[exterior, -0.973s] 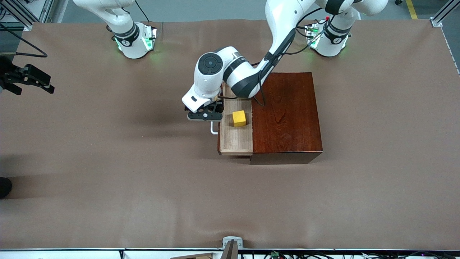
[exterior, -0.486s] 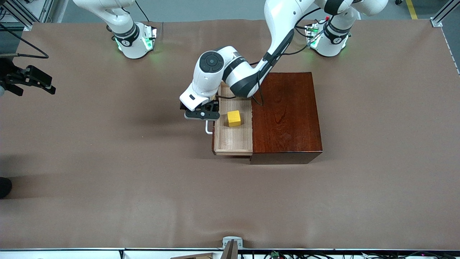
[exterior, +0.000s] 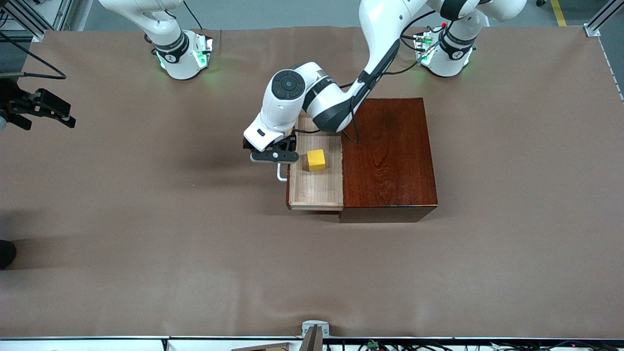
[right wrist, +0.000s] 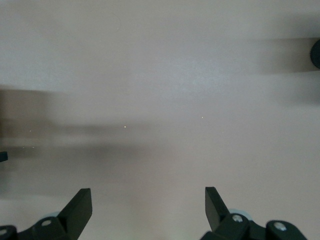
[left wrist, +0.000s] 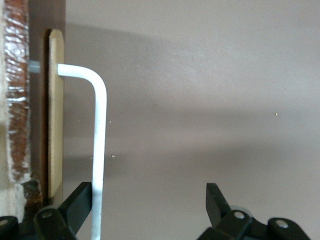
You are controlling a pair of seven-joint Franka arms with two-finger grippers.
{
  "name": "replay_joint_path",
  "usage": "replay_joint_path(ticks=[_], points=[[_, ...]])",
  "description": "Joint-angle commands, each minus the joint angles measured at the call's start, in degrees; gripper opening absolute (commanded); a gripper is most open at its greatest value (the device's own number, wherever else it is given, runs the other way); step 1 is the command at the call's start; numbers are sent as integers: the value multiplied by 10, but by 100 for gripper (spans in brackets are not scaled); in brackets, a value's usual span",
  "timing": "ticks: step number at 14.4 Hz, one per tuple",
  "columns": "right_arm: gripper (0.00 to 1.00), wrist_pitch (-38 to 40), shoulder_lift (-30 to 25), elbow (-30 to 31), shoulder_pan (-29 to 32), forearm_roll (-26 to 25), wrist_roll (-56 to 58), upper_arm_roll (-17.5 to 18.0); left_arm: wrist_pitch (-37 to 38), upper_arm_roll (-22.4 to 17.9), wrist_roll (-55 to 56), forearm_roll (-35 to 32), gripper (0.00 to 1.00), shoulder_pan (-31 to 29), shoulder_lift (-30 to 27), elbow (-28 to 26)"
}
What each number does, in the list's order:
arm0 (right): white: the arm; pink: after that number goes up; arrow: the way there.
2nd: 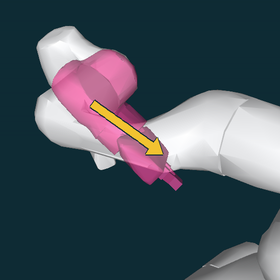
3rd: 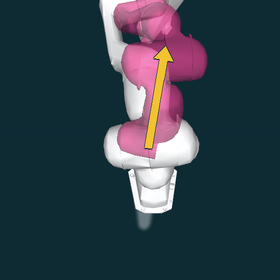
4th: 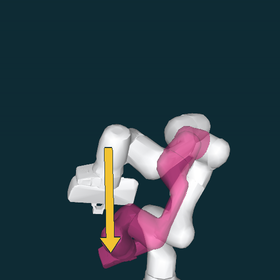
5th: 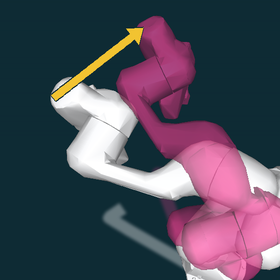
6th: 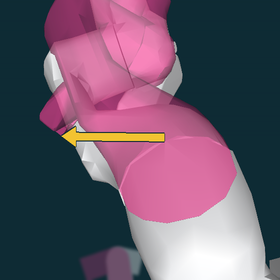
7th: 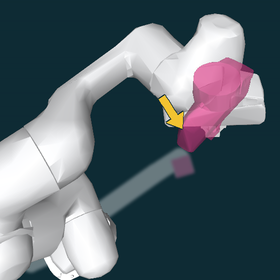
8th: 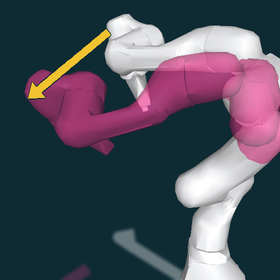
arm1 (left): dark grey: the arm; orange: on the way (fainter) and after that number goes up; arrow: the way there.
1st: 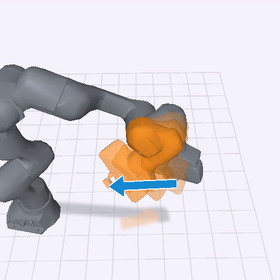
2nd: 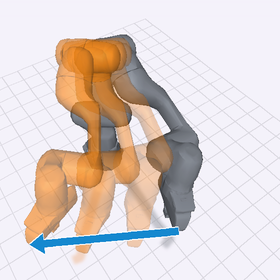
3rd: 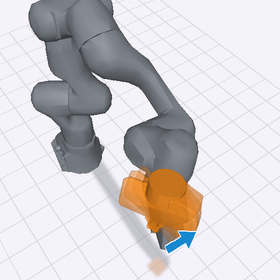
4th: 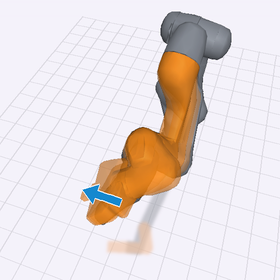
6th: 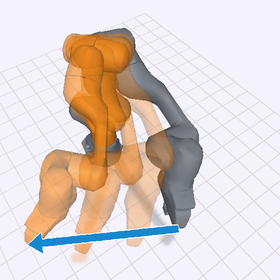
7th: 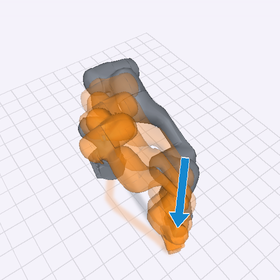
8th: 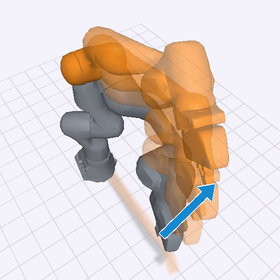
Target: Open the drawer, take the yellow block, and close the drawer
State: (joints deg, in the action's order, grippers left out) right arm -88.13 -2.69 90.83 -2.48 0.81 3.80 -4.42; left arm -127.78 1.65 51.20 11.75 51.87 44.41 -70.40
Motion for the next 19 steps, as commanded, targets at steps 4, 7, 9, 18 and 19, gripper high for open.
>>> replay_joint_path(ticks=[4, 7, 9, 18, 19], points=[[100, 0, 3, -7, -2, 0, -8, 2, 97, -38, 42, 14, 100, 2, -89, 2], [100, -18, 14, -7, -18, 9, -9, 4, 195, -81, 46, 14, 100, 2, -152, 0], [100, -24, 31, -8, -29, 37, -8, 4, 261, -112, 36, 9, 100, -4, -191, -3], [100, -63, 161, -65, -129, 82, 6, 4, 438, -124, -291, -43, 100, -201, -385, -132], [100, -73, 165, -65, -137, 83, 23, 4, 438, -124, -318, -46, 100, -225, -396, -142]])
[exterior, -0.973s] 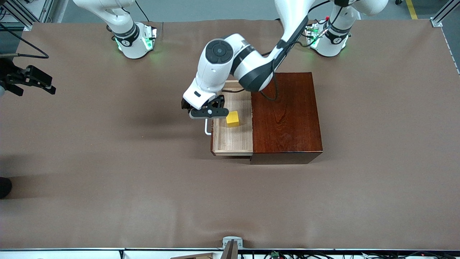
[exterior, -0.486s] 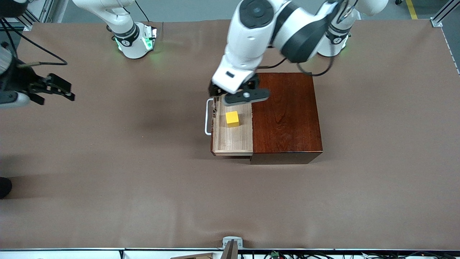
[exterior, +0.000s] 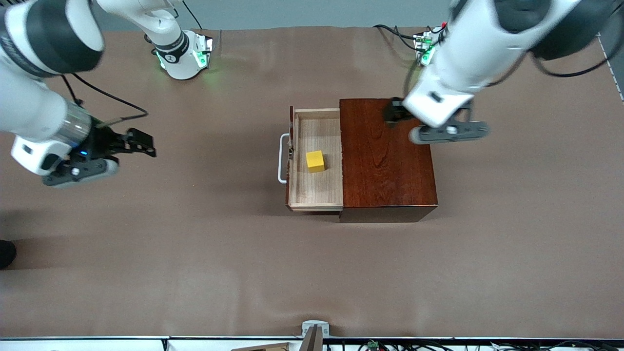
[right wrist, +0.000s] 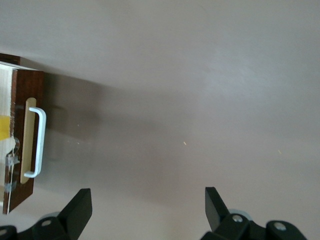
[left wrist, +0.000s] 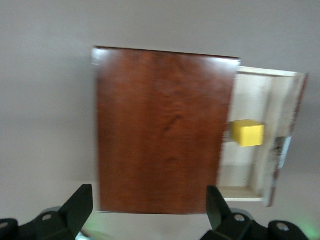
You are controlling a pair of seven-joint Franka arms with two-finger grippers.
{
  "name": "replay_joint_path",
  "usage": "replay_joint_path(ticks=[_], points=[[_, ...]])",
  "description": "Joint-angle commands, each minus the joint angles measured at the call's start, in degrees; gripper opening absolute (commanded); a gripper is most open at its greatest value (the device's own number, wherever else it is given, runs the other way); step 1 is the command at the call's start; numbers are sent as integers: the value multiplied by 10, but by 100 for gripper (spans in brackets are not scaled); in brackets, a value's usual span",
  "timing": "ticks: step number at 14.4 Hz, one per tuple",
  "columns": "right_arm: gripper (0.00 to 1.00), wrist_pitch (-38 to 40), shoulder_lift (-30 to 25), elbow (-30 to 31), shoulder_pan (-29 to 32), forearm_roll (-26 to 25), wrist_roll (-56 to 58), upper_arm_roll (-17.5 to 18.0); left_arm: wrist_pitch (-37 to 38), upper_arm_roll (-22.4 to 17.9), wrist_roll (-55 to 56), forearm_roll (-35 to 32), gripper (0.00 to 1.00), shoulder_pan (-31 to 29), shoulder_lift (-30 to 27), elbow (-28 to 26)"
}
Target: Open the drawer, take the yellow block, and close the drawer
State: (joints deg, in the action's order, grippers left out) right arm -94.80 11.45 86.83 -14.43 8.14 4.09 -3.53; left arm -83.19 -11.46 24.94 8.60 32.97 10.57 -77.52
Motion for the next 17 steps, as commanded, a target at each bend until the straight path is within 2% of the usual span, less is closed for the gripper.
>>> replay_joint_path(ticks=[1, 3, 9, 13, 15, 17], points=[[100, -13, 31, -24, -24, 11, 39, -5, -5, 7, -80, -25, 100, -54, -63, -75], [100, -14, 42, -24, -51, 11, 50, -4, 4, 8, -123, -66, 100, -76, -67, -76], [100, -39, 50, -25, -167, 13, 64, -4, -2, 17, -221, -87, 100, -185, -63, -73], [100, -87, 64, -23, -225, 12, 161, -4, -12, 129, -224, -86, 100, -307, -62, -73], [100, -110, 75, -22, -241, 12, 215, -4, -15, 156, -225, -82, 100, -326, -62, -72], [100, -147, 89, -22, -261, 11, 280, -5, -17, 163, -225, -81, 100, -330, -63, -72]])
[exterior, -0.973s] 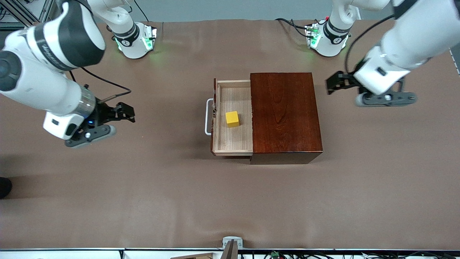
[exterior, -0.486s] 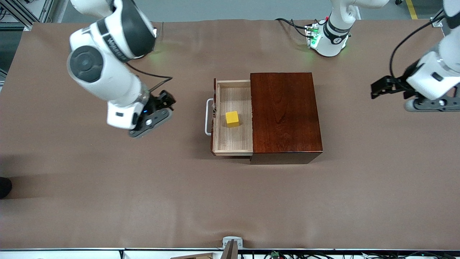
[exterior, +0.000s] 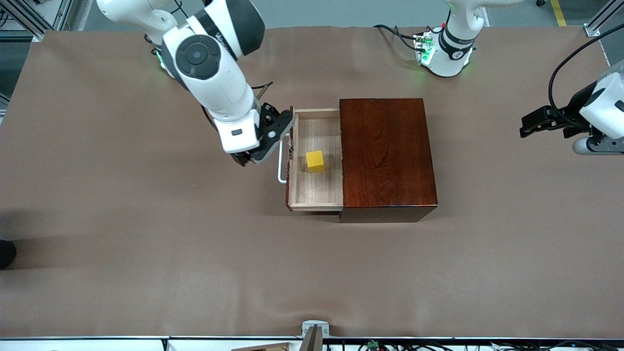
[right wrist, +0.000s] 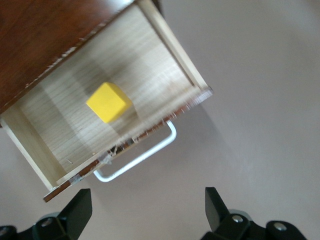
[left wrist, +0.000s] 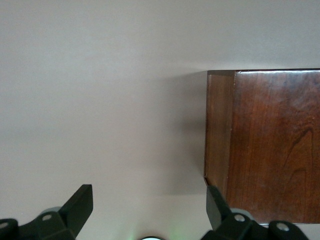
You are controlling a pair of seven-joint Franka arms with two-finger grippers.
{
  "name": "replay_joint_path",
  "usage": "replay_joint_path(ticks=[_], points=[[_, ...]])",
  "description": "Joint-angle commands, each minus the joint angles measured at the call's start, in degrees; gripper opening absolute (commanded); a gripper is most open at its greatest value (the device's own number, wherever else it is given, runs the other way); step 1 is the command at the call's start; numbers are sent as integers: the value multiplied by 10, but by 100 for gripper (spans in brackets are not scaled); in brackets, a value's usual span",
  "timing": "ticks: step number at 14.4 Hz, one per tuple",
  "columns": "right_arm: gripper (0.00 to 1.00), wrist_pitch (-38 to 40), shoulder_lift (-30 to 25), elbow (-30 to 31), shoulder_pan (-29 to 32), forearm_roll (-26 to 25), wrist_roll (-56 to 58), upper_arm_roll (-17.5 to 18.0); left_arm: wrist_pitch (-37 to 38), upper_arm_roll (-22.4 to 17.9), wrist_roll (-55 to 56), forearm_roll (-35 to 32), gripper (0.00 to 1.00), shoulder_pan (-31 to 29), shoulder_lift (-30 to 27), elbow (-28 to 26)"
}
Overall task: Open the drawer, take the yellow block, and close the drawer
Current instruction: 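Move the right gripper over the yellow cube and lower it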
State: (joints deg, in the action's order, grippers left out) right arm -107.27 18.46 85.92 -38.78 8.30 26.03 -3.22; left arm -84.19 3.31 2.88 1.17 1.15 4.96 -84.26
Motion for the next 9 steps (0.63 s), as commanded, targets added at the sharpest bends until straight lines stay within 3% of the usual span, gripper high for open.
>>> replay_joint_path(ticks=[1, 9], points=[[100, -40, 25, -11, -25, 8, 89, -7, -8, 15, -4, -6, 100, -11, -7, -5], [100, -108, 90, -10, -78, 2, 201, -8, -8, 14, -3, -4, 100, -12, 0, -5]])
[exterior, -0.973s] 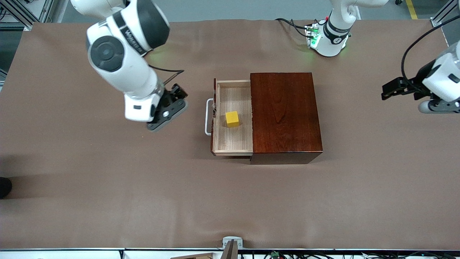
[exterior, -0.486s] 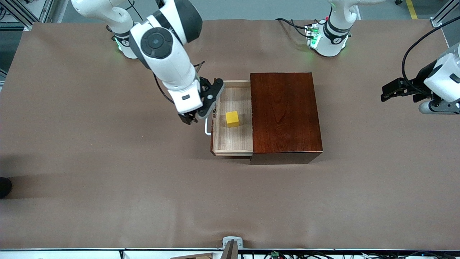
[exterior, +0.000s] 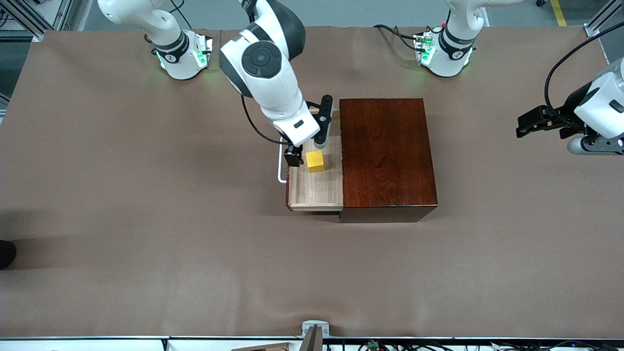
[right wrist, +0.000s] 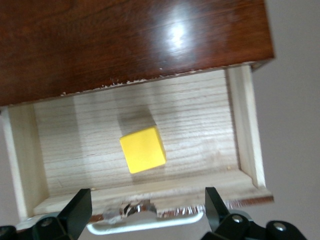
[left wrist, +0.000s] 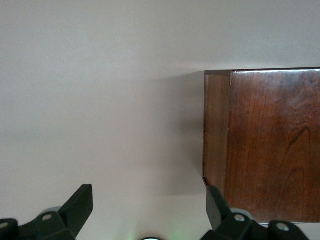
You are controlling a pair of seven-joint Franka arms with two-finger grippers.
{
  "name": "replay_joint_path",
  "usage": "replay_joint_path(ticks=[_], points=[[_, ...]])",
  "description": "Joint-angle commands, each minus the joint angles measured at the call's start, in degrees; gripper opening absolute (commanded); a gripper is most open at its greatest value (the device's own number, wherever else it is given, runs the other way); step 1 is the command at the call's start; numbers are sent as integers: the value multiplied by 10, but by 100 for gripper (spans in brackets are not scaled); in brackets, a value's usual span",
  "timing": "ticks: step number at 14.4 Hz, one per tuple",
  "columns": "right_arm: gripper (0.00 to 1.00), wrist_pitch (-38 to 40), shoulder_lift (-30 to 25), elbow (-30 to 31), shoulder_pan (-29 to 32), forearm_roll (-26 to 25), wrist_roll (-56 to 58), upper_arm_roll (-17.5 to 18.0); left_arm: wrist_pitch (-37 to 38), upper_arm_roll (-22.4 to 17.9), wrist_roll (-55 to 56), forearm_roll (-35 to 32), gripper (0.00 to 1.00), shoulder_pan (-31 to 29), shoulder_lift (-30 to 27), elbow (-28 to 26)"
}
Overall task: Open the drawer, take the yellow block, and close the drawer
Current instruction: 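Move the right gripper over the yellow cube and lower it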
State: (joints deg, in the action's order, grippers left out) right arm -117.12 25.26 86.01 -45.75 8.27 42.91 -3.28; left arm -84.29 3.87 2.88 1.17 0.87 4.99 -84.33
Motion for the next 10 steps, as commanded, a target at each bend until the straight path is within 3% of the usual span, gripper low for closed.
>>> replay_joint_path(ticks=[1, 10], points=[[100, -14, 30, -11, -11, 3, 35, -8, -7, 9, -2, -5, 100, -10, 1, -3], [100, -70, 95, -8, -41, -2, 29, -9, -11, 8, 1, -5, 100, -10, 5, -2]])
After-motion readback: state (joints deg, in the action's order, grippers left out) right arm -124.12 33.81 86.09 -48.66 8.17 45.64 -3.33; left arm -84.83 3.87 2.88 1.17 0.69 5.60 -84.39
